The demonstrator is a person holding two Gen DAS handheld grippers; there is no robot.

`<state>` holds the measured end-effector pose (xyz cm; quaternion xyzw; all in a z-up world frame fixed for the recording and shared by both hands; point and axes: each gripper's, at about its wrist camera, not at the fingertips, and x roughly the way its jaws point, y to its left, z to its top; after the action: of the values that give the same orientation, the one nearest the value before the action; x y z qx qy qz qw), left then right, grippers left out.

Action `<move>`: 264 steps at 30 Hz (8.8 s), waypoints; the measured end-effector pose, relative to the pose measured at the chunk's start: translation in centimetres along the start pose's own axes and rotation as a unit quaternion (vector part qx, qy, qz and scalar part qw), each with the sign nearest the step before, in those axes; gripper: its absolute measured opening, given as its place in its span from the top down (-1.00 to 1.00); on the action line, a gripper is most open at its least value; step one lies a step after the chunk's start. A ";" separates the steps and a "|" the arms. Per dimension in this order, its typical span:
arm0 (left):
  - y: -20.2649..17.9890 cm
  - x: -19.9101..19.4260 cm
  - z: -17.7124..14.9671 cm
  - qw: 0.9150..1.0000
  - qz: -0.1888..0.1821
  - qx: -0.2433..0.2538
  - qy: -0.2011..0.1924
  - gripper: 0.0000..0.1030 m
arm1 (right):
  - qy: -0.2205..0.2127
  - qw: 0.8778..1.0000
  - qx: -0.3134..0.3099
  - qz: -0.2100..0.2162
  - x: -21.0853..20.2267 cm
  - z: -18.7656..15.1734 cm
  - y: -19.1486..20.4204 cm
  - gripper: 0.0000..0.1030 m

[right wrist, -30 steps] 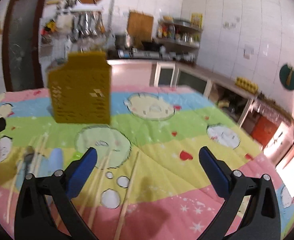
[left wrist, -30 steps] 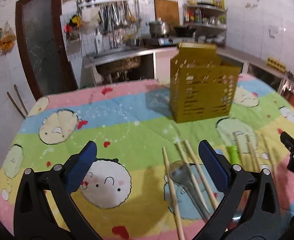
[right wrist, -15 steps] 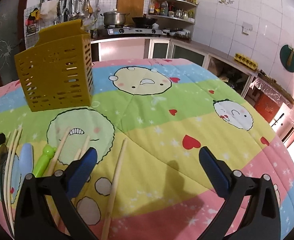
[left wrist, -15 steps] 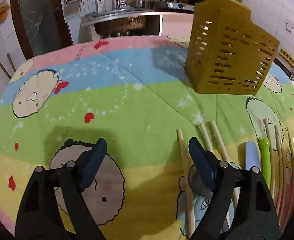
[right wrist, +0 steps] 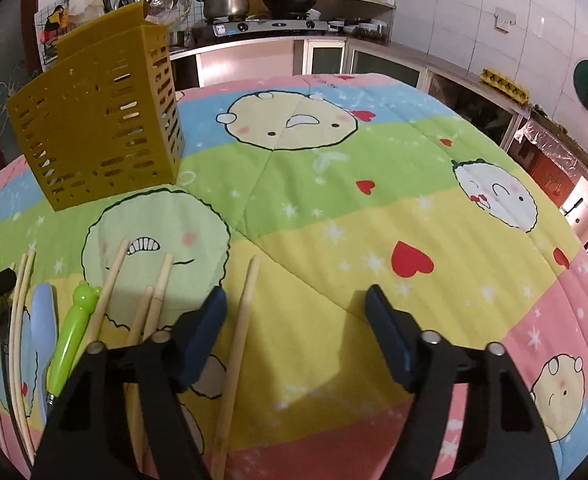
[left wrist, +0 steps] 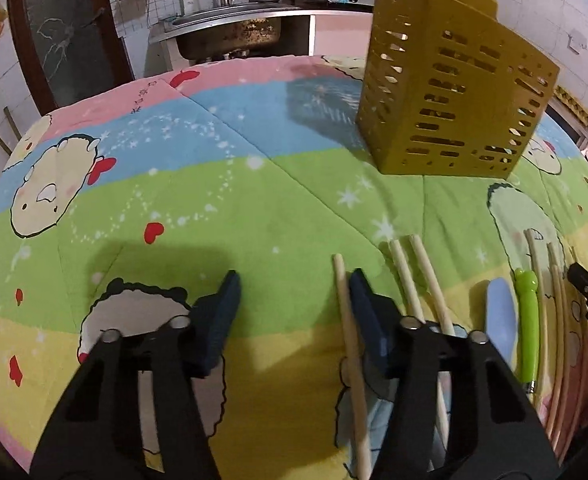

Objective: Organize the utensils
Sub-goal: 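Lower the left tool onto a wooden chopstick and close its fingers, then lift the chopstick with the left tool and lower it into the yellow holder, then open the left tool and withdraw it from the holder, then lower the left tool onto another wooden chopstick and close its fingers, then lift the chopstick with the left tool and drop it into the yellow holder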

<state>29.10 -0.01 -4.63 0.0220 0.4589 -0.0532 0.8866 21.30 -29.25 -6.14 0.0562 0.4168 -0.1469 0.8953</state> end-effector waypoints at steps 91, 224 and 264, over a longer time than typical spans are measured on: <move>-5.7 -8.2 18.8 0.955 -0.039 -0.027 -0.293 0.92 | -0.317 0.935 -0.034 0.154 -6.6 21.0 8.6 0.90; -5.3 -6.5 0.9 0.990 -0.023 0.008 -0.137 0.91 | -0.112 0.987 -0.001 0.114 -4.9 2.2 3.6 0.88; -4.7 -18.8 3.6 0.938 -0.065 -0.015 -0.341 0.92 | -0.355 0.925 -0.009 0.134 -16.0 7.1 2.9 0.89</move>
<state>20.72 -3.64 12.80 -0.0410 0.1299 -0.1085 0.9847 17.60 -24.57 10.60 0.0476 0.0612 -0.0326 0.9965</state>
